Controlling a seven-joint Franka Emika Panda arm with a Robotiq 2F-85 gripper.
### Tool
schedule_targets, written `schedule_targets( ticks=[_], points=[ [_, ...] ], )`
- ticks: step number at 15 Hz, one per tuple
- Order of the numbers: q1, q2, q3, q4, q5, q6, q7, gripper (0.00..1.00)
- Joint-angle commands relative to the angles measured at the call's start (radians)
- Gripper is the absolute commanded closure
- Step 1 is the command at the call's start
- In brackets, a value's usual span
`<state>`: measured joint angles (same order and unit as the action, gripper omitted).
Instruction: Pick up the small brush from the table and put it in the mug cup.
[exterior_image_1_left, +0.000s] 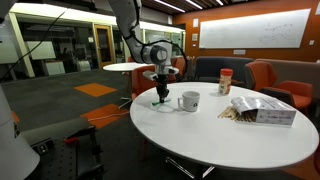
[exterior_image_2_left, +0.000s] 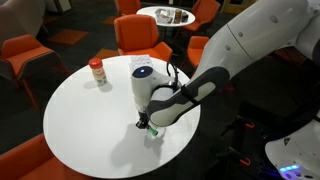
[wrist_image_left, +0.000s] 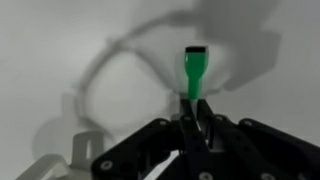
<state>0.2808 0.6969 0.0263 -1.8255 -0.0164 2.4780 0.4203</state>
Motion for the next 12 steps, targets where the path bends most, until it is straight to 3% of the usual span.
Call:
schedule_targets(
  ticks=[1, 7, 12],
  points=[
    [0.012, -0.053, -0.028, -0.021, 0.005, 0.021, 0.035, 1.00],
    [0.025, -0.141, -0.108, -0.048, -0.027, 0.098, 0.136, 1.00],
    [0.067, -0.172, -0.216, -0.067, -0.113, 0.184, 0.281, 1.00]
  ],
)
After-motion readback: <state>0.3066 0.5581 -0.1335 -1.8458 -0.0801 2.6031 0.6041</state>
